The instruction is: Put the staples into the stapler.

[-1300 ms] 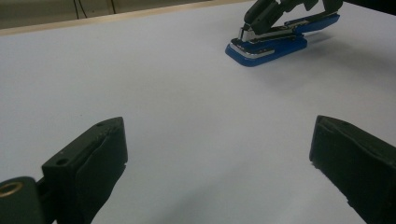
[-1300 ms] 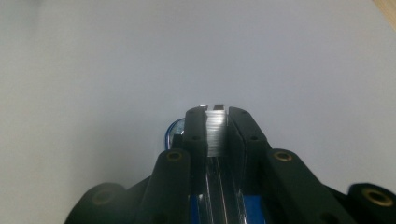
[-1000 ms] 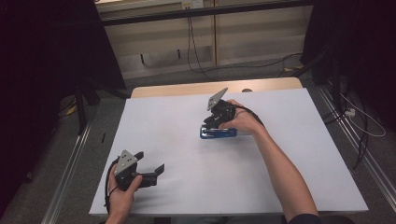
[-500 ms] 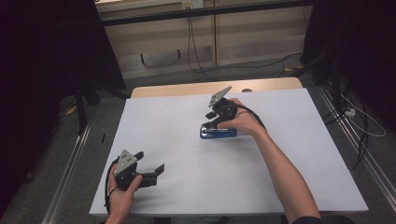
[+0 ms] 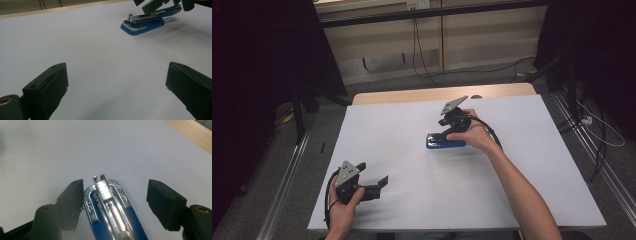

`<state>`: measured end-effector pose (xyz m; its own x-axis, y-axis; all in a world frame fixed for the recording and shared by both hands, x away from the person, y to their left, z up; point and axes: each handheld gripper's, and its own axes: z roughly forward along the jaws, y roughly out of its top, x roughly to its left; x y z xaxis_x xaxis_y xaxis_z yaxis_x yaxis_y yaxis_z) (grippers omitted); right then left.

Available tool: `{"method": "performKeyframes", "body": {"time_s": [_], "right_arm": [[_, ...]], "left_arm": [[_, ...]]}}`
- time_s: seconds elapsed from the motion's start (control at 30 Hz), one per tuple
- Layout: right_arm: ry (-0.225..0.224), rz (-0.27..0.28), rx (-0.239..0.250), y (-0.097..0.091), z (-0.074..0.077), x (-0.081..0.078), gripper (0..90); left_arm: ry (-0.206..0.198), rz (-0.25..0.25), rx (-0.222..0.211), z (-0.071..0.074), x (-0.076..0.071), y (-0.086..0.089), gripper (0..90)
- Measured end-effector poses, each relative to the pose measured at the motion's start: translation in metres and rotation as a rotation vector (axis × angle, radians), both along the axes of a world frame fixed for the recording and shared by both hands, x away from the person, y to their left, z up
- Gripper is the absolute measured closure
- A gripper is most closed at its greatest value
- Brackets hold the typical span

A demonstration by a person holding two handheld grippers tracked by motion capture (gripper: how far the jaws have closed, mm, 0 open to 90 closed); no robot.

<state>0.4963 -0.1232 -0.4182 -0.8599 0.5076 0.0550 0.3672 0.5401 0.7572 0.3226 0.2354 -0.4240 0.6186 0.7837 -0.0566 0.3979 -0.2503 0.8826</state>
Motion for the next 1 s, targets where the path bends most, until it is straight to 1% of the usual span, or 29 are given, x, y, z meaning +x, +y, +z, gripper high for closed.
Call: {"method": "performKeyframes", "body": {"time_s": [0.1, 0.13, 0.2, 0.27, 0.37, 0.43, 0.5, 0.57, 0.6, 0.7, 0.77, 0.9, 0.93, 1.0], "right_arm": [[0.005, -0.032, 0.021, -0.004, -0.001, -0.002, 22.4], [0.007, -0.054, 0.026, -0.005, -0.001, -0.002, 18.8], [0.012, -0.081, 0.043, -0.008, -0.002, -0.003, 15.9], [0.013, -0.122, 0.067, -0.012, -0.002, -0.004, 12.5], [-0.001, -0.151, 0.083, -0.016, -0.001, -0.007, 11.4], [-0.002, -0.171, 0.104, -0.019, 0.000, -0.009, 9.7], [-0.016, -0.202, 0.112, -0.022, 0.001, -0.011, 6.7], [-0.028, -0.226, 0.113, -0.025, 0.001, -0.013, 6.0], [-0.039, -0.242, 0.121, -0.027, 0.001, -0.014, 6.0], [-0.039, -0.280, 0.141, -0.032, 0.002, -0.017, 5.3], [-0.046, -0.293, 0.146, -0.034, 0.003, -0.019, 5.2], [-0.060, -0.336, 0.159, -0.039, 0.003, -0.027, 5.1], [-0.068, -0.344, 0.161, -0.040, 0.002, -0.028, 5.3], [-0.097, -0.384, 0.150, -0.042, 0.003, -0.033, 5.2]], "left_arm": [[0.001, 0.000, 0.001, 0.000, 0.000, 0.000, 4.4], [0.001, 0.000, 0.001, 0.000, 0.000, 0.000, 4.4], [0.000, 0.000, 0.001, 0.000, 0.000, 0.000, 4.4], [0.000, -0.002, -0.001, 0.000, 0.000, 0.000, 4.4], [0.001, 0.001, 0.000, 0.000, 0.000, 0.000, 4.4], [0.001, 0.001, 0.000, 0.000, 0.000, 0.000, 4.3], [0.001, 0.002, 0.000, 0.000, 0.000, 0.000, 4.4], [0.000, 0.001, 0.000, 0.000, 0.000, 0.000, 4.4], [0.000, 0.001, 0.001, 0.000, 0.000, 0.000, 4.4], [0.002, -0.001, 0.002, -0.001, 0.001, 0.000, 4.4], [0.002, -0.003, -0.001, -0.001, 0.001, -0.001, 4.4], [0.002, -0.003, -0.001, -0.001, 0.001, -0.001, 4.4], [0.003, -0.003, 0.001, -0.001, 0.001, -0.001, 4.4], [0.003, -0.001, 0.001, -0.001, 0.001, -0.001, 4.4]]}}
